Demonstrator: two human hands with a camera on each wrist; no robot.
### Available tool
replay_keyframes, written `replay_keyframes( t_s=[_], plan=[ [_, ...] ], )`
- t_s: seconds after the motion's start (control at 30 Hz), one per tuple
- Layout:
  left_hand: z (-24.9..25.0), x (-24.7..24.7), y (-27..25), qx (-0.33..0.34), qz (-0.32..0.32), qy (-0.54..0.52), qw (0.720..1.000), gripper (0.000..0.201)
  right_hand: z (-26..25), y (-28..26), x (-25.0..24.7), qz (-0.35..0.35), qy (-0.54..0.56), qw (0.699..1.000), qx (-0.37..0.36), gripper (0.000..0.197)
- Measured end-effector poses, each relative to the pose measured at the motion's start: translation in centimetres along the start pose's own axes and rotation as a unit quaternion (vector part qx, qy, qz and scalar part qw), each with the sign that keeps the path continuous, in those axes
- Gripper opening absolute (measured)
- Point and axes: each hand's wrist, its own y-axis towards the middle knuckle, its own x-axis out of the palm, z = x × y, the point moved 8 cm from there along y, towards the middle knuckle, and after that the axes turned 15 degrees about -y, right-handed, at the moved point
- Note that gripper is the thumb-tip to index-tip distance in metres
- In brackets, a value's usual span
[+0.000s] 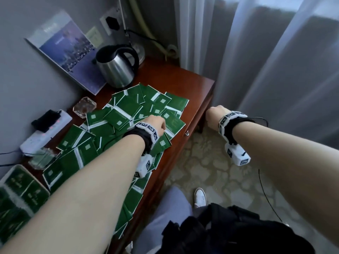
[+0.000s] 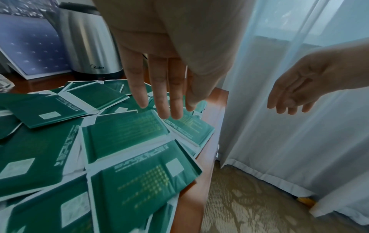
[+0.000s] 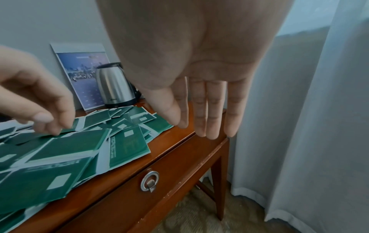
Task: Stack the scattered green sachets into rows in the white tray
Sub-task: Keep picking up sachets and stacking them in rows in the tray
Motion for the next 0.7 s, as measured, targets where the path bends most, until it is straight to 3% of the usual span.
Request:
replay_keyframes(
  t_s=[0.13,0.37,0.47,0.53,0.63,0.7],
  plan=[
    [-1.2,-1.2,3.7,-0.022,0.006,-0.003,1.0,0.019,-1.4,3.0,0.3,-0.043,-0.002,0.999,-0.025,0.021],
    [-5.3,-4.4,12.7,-0.06,0.047,-0.061,0.995,0.016,-3.7,12.0,-3.3,-0.009,0.023,0.999,-0.023,0.008],
    [-6.8,-6.3,16.2,-0.065,0.082,-0.103,0.989,0.022,-4.6,14.4,-5.1,0.017,0.062,0.998,-0.017,0.011],
    [-7.7,-7.4,18.3,-0.076,0.105,-0.126,0.984,0.03,-5.4,15.8,-5.3,0.011,0.092,0.996,-0.012,0.027],
    [-9.1,-8.4,20.8,-0.104,0.128,-0.157,0.974,0.049,-6.8,16.6,-5.3,-0.032,0.09,0.995,-0.011,0.07],
    [-10.1,-8.3,22.1,-0.126,0.131,-0.15,0.972,0.067,-7.7,17.0,-5.3,-0.046,0.063,0.997,-0.006,0.082]
  ],
)
